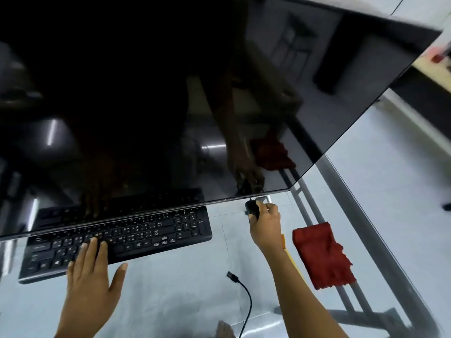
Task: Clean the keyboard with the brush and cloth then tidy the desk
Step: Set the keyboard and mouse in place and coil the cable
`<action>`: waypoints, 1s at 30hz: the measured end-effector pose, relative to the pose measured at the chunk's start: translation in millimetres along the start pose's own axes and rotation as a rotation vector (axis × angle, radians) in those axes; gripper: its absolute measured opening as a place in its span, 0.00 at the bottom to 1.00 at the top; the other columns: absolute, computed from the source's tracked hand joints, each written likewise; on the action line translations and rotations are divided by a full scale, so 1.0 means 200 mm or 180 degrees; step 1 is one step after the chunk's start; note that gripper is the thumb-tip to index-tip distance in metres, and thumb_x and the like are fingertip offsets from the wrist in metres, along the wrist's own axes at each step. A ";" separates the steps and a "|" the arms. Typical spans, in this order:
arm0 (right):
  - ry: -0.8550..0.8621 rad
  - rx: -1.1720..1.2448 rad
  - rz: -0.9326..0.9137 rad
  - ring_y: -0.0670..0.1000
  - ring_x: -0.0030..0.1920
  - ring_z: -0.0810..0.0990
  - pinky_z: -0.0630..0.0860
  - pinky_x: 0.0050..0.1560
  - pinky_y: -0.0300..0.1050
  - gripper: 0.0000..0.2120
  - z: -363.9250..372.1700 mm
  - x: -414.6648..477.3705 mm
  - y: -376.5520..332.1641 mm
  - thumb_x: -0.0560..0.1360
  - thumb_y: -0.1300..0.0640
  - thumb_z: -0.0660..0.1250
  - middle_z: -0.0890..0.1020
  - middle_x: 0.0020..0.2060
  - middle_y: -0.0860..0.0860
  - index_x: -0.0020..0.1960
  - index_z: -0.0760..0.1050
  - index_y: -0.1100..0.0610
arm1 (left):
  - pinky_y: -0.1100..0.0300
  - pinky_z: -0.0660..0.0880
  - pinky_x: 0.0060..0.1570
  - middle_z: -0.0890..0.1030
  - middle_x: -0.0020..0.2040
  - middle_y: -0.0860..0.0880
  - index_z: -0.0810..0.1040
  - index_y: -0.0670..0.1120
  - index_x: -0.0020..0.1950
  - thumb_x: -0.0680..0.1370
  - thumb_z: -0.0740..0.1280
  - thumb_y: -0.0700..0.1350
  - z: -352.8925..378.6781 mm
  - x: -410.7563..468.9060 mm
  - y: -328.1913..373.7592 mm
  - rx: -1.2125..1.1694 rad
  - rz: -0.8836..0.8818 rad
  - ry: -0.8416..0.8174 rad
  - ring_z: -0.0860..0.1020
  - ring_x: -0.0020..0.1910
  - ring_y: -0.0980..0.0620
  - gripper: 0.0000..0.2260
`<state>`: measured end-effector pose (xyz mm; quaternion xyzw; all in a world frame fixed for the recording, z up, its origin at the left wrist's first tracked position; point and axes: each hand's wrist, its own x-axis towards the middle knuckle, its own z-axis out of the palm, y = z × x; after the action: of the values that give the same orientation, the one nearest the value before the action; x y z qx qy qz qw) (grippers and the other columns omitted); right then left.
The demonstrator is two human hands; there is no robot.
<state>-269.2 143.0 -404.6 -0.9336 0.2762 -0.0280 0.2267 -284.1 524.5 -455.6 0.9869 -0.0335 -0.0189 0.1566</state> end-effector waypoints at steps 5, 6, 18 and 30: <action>0.0057 -0.0003 -0.0063 0.59 0.63 0.70 0.71 0.65 0.51 0.20 0.01 0.00 0.02 0.80 0.58 0.64 0.69 0.67 0.59 0.70 0.69 0.59 | 0.38 0.54 0.71 0.62 0.75 0.38 0.66 0.36 0.73 0.74 0.50 0.65 -0.01 0.00 -0.01 -0.0047 -0.0033 0.0041 0.56 0.76 0.40 0.39; 0.0059 -0.0013 -0.0076 0.59 0.63 0.71 0.71 0.65 0.51 0.20 0.01 0.00 0.02 0.80 0.58 0.64 0.69 0.67 0.59 0.70 0.69 0.59 | 0.38 0.54 0.71 0.62 0.75 0.38 0.66 0.36 0.73 0.74 0.50 0.64 -0.01 0.00 -0.01 -0.0050 -0.0016 0.0054 0.56 0.76 0.40 0.39; 0.0329 -0.0231 -0.0337 0.64 0.57 0.74 0.75 0.58 0.58 0.19 -0.02 -0.04 0.01 0.75 0.61 0.69 0.73 0.62 0.62 0.66 0.74 0.62 | 0.42 0.54 0.73 0.66 0.73 0.39 0.67 0.36 0.72 0.80 0.60 0.55 -0.12 0.00 -0.05 -0.0292 -0.0027 0.0239 0.59 0.75 0.41 0.28; -0.0435 0.0065 -0.1693 0.59 0.60 0.74 0.73 0.63 0.52 0.18 0.28 -0.59 -0.65 0.74 0.61 0.68 0.74 0.61 0.57 0.64 0.77 0.58 | 0.38 0.74 0.47 0.77 0.48 0.33 0.77 0.39 0.52 0.71 0.72 0.39 -0.25 -0.32 -0.67 -0.0010 -0.1533 0.0552 0.75 0.46 0.29 0.12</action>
<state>-293.7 325.4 -388.8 -0.9707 0.0051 -0.0262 0.2390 -337.0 672.1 -448.1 0.9641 0.2162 0.0290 0.1514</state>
